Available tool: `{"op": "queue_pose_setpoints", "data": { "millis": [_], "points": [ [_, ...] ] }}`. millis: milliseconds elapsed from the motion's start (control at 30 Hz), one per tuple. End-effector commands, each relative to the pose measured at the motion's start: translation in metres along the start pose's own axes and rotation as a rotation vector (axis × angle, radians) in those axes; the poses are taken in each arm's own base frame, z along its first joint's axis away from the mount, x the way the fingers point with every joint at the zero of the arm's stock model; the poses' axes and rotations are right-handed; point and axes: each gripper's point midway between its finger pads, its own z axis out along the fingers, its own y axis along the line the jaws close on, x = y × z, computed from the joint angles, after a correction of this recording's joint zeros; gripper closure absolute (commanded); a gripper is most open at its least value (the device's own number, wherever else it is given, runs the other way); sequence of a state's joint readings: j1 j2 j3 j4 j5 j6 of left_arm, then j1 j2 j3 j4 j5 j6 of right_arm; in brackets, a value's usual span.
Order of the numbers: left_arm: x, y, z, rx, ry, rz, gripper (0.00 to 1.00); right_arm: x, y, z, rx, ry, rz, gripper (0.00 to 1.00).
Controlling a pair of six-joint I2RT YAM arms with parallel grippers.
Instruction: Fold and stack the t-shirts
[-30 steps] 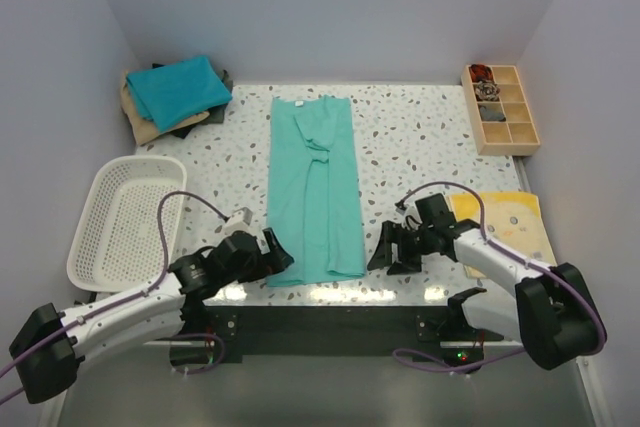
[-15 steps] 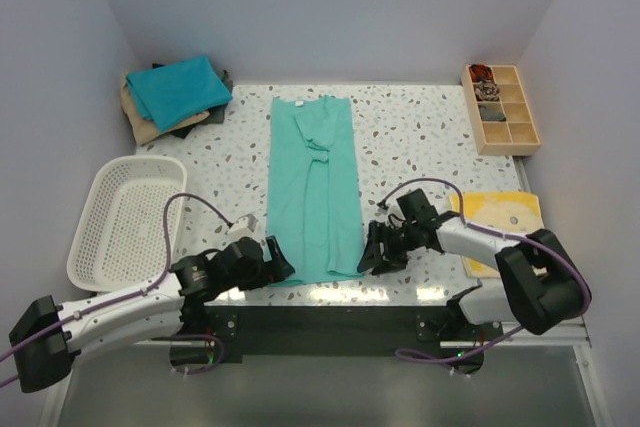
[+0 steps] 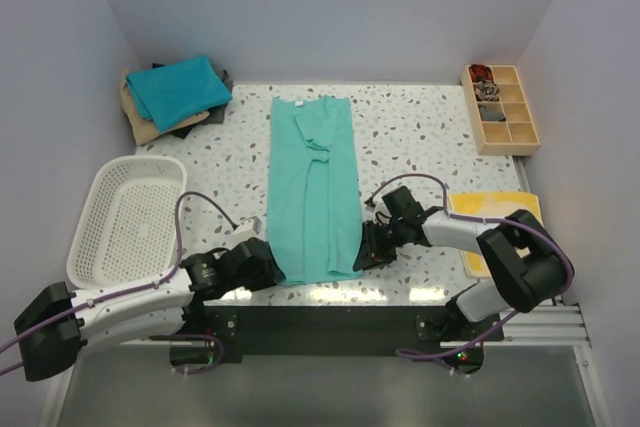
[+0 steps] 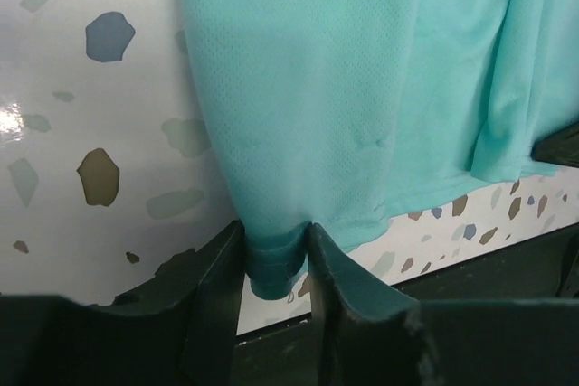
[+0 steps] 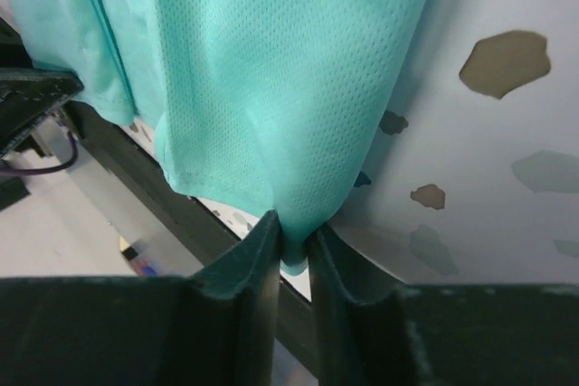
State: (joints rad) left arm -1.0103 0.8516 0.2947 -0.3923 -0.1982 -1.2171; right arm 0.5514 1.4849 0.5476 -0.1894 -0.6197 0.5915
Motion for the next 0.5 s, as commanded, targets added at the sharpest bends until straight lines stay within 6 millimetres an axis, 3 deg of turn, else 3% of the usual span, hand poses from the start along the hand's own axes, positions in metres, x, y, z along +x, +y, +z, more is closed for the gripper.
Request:
{"op": "queue_pose_setpoints", "data": {
  "millis": [0, 33, 100, 167, 333, 467],
  "points": [
    [0.015, 0.035, 0.004, -0.116, 0.04, 0.033, 0.69, -0.011, -0.012, 0.005, 0.066, -0.048, -0.031, 0.86],
    [0.014, 0.035, 0.004, -0.113, 0.039, 0.036, 0.8, -0.01, -0.01, 0.005, 0.062, -0.047, -0.036, 0.9],
    [0.013, 0.033, 0.003, -0.112, 0.038, 0.047, 0.9, -0.009, -0.006, 0.004, 0.047, -0.047, -0.048, 0.98],
    [0.012, 0.032, 0.002, -0.109, 0.037, 0.054, 1.0, -0.01, 0.003, 0.0, 0.013, -0.057, -0.069, 1.0],
    [-0.004, 0.015, -0.007, -0.09, -0.005, 0.098, 1.0, -0.018, 0.021, -0.012, -0.02, -0.093, -0.112, 1.0],
    [-0.028, -0.014, -0.018, -0.045, -0.075, 0.126, 1.0, -0.03, 0.037, -0.022, -0.036, -0.126, -0.16, 1.0]
  ]
}}
